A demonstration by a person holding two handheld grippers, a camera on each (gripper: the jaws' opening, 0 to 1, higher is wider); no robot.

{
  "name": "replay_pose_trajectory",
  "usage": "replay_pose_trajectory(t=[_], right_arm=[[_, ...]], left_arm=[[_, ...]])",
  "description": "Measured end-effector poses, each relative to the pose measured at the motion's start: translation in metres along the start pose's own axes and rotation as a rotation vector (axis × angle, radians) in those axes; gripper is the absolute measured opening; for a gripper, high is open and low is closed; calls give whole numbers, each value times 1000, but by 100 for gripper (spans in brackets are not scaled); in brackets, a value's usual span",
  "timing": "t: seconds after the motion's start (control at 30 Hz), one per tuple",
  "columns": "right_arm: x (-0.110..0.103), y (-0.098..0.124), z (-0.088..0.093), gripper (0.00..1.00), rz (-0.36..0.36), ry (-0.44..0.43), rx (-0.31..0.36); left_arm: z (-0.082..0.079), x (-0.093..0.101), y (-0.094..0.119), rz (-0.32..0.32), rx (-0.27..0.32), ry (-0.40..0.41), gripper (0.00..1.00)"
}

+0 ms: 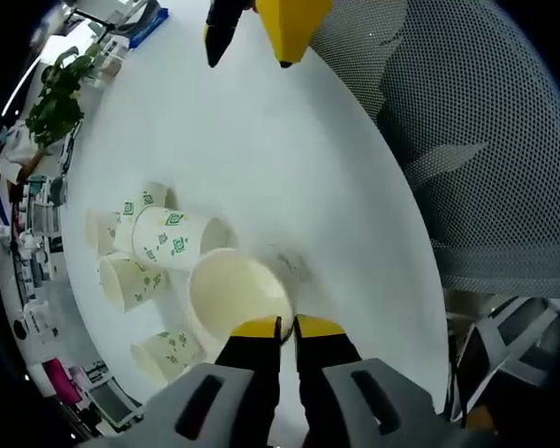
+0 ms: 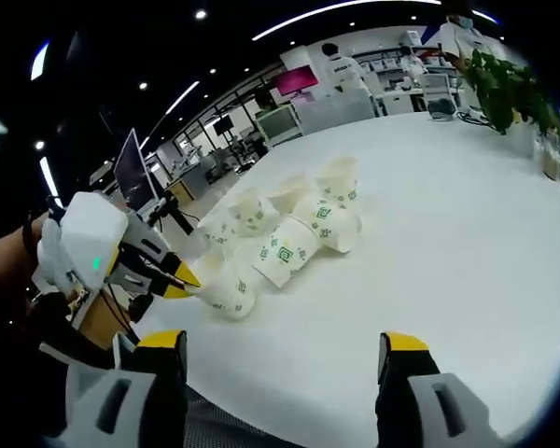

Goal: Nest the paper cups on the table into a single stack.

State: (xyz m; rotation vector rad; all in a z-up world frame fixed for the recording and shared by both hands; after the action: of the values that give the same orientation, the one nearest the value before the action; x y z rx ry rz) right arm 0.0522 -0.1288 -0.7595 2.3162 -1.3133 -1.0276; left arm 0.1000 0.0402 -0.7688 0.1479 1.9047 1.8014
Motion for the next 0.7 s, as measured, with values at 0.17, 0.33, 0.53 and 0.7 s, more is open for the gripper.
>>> replay_pose_trajectory(t=[0.17,0.33,0.53,0.7], right_arm=[[2,0,0,86,2,-2,-2],[2,-1,2,86,1,-1,-3],[1,0,2,86,5,-2,-6],[3,1,2,86,7,-3,-6]], left_arm=[[0,2,0,8,1,13,11],[-1,4,2,16,22,31,15],[-4,4,19,12,107,116,24],[7,-5,36,-17,191,274,28]])
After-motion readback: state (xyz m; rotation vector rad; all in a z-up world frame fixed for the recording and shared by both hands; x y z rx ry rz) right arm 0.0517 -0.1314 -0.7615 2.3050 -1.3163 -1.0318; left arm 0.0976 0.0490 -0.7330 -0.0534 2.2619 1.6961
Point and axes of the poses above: the point that each gripper's makers call its tool centre point, and the gripper's own axes: y roughly backward along the fingers, x roughly to its right, z roughly out of its underside, the point moved 3 cm from there along y, roughly backward along the fingers, and after that the axes turned 1 degree about -z, right-handed, at the moved point
